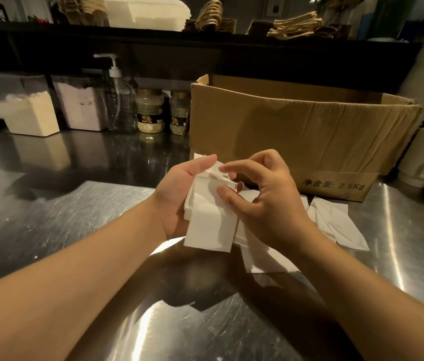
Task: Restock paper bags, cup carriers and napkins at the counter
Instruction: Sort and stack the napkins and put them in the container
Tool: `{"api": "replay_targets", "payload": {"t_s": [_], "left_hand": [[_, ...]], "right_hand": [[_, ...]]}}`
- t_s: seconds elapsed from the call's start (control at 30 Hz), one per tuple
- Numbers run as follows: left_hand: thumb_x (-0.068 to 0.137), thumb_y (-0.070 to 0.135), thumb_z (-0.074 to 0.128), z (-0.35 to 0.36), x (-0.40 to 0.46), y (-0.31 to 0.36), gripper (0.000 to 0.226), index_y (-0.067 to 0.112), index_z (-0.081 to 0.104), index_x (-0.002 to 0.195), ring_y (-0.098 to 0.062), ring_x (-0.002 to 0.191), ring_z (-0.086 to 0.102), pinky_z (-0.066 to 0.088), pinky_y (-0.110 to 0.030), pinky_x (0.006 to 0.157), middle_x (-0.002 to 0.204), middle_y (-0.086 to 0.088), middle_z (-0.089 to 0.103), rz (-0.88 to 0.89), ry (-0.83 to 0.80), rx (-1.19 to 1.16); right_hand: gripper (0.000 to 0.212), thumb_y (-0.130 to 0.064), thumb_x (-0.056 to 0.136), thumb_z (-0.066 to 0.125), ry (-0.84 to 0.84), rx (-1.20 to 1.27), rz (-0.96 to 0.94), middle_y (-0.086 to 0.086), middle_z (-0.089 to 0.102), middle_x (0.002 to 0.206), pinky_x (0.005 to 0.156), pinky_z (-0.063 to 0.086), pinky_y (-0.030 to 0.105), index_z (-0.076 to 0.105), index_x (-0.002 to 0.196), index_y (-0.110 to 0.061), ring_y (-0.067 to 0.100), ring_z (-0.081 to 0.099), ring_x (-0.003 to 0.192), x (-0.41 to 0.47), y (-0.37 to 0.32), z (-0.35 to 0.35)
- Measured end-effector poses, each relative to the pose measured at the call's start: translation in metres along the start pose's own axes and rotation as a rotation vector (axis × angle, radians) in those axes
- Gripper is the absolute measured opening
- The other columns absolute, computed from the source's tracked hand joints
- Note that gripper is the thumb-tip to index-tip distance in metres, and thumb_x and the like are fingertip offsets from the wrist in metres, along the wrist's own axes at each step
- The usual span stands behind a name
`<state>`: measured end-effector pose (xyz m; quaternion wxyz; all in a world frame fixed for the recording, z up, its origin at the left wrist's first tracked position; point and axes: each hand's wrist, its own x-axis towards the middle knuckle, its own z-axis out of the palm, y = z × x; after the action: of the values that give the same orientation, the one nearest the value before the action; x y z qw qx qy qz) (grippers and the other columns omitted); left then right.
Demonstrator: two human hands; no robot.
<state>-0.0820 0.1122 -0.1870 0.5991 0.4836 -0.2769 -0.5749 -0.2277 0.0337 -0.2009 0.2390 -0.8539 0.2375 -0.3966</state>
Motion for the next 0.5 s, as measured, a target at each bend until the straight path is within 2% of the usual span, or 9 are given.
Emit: {"api": "replay_targets", "payload": {"t_s": [0.07, 0.13, 0.23, 0.33, 0.37, 0.43, 0.5], "left_hand": [[0.097, 0.053, 0.043, 0.001, -0.001, 0.000, 0.040, 0.020, 0.062, 0.112, -0.025, 0.067, 0.075, 0.063, -0.037, 0.060, 0.081, -0.009, 0.076, -0.007, 0.004, 0.030], [0.097, 0.055, 0.044, 0.002, -0.001, -0.001, 0.041, 0.023, 0.060, 0.117, -0.024, 0.071, 0.076, 0.063, -0.039, 0.065, 0.083, -0.007, 0.077, -0.007, 0.010, 0.056], [0.096, 0.057, 0.044, 0.002, 0.000, -0.002, 0.043, 0.025, 0.060, 0.119, -0.025, 0.076, 0.076, 0.063, -0.041, 0.071, 0.088, -0.007, 0.077, -0.004, 0.017, 0.066], [0.096, 0.060, 0.043, 0.002, -0.001, -0.001, 0.046, 0.023, 0.063, 0.115, -0.024, 0.077, 0.074, 0.061, -0.041, 0.075, 0.089, -0.008, 0.076, -0.004, 0.024, 0.061], [0.096, 0.062, 0.042, 0.001, -0.002, -0.001, 0.050, 0.021, 0.064, 0.113, -0.024, 0.078, 0.073, 0.060, -0.040, 0.075, 0.089, -0.008, 0.074, -0.009, 0.016, 0.057], [0.095, 0.066, 0.041, 0.001, -0.003, 0.001, 0.057, 0.018, 0.066, 0.111, -0.025, 0.076, 0.072, 0.061, -0.038, 0.072, 0.091, -0.009, 0.074, -0.027, -0.017, 0.033], [0.095, 0.071, 0.035, 0.001, -0.003, 0.002, 0.061, 0.020, 0.064, 0.113, -0.023, 0.073, 0.074, 0.063, -0.036, 0.065, 0.088, -0.007, 0.076, -0.030, -0.022, 0.067]], "right_hand": [[0.020, -0.045, 0.086, 0.075, 0.011, -0.013, -0.005, -0.018, 0.046, 0.108, 0.090, 0.057, 0.031, 0.073, 0.106, -0.041, 0.011, 0.050, 0.108, 0.000, 0.002, 0.001], [0.016, -0.045, 0.086, 0.075, 0.016, -0.029, -0.003, -0.018, 0.047, 0.106, 0.091, 0.056, 0.039, 0.076, 0.101, -0.039, 0.015, 0.050, 0.108, 0.000, 0.003, 0.002], [0.013, -0.041, 0.086, 0.076, 0.033, -0.068, -0.048, -0.016, 0.050, 0.105, 0.089, 0.056, 0.042, 0.077, 0.097, -0.036, 0.017, 0.051, 0.106, 0.000, 0.003, 0.004], [0.003, -0.035, 0.088, 0.074, 0.040, -0.027, -0.054, -0.015, 0.053, 0.104, 0.087, 0.059, 0.037, 0.071, 0.089, -0.036, 0.014, 0.054, 0.105, 0.000, -0.003, 0.000], [0.006, -0.033, 0.088, 0.072, 0.030, 0.047, -0.043, -0.015, 0.054, 0.102, 0.084, 0.060, 0.034, 0.068, 0.084, -0.034, 0.013, 0.056, 0.102, 0.000, -0.006, -0.003], [0.009, -0.025, 0.089, 0.065, -0.048, 0.343, 0.001, -0.013, 0.060, 0.092, 0.070, 0.061, 0.033, 0.066, 0.080, -0.026, 0.012, 0.063, 0.091, 0.001, -0.011, -0.012], [0.015, -0.021, 0.087, 0.059, -0.100, 0.613, 0.057, -0.008, 0.063, 0.080, 0.062, 0.055, 0.027, 0.065, 0.073, -0.022, 0.009, 0.063, 0.078, 0.003, -0.014, -0.019]]}}
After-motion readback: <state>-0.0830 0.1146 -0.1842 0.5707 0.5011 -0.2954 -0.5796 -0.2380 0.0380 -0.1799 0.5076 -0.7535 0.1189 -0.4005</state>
